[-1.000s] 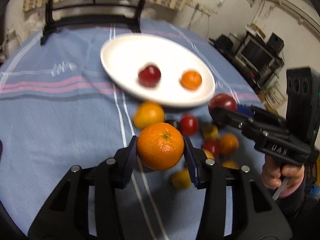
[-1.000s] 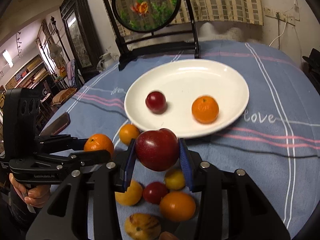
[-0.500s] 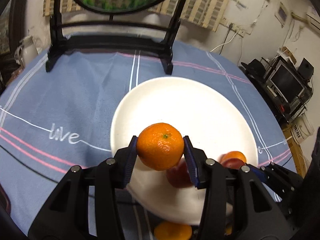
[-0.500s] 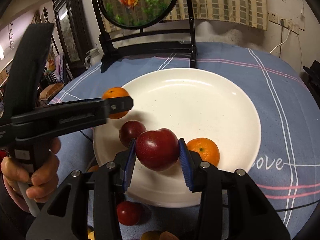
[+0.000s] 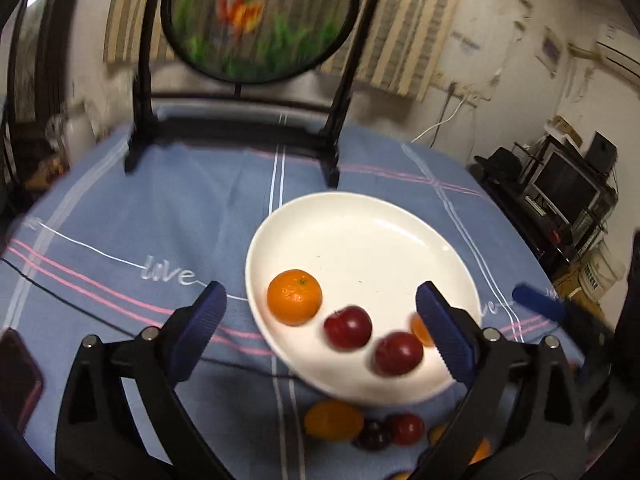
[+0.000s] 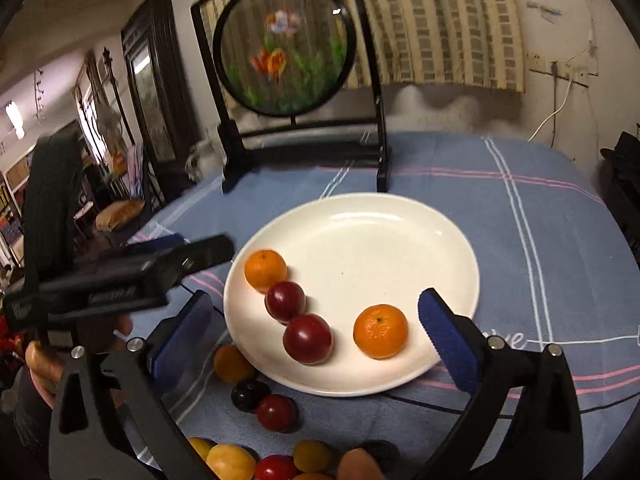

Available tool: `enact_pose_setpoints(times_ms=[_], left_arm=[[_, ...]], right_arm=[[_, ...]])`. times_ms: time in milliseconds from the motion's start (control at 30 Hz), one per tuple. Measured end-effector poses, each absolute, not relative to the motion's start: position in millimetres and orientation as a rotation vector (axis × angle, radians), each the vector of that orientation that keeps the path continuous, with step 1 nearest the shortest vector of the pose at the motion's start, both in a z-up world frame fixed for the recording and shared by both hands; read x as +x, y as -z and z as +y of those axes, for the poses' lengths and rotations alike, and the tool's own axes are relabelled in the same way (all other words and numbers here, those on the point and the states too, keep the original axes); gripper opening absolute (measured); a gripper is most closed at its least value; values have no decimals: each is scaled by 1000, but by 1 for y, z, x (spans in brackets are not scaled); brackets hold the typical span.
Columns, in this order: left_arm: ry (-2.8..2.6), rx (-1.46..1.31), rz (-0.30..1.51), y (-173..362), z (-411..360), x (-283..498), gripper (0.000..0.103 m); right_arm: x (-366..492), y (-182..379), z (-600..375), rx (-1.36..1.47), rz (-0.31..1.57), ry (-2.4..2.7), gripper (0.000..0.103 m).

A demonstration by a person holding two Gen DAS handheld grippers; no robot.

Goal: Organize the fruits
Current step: 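Lower both held fruits onto the white plate and open both tools, then move the right tool to the pale round fruit and close on it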

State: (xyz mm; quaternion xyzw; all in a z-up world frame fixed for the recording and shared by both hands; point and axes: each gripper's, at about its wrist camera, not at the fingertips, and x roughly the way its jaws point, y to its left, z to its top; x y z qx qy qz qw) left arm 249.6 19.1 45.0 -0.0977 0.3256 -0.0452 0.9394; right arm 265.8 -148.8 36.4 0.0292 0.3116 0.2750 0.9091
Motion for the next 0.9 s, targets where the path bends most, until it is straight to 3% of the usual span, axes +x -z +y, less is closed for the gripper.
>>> enact_pose_setpoints(times_ms=[200, 633, 767, 900], left_arm=[[100, -120, 694, -32, 11, 210, 101], [71, -104, 735, -4, 39, 163, 101], [84, -158, 722, -8, 47, 159, 101], [84, -184, 718, -8, 52, 156, 101]], right_arm=[[243, -15, -180, 314, 647, -639, 102], [153, 12, -187, 216, 860, -616, 101], [131, 15, -171, 74, 894, -562, 85], [125, 21, -152, -69, 904, -512, 76]])
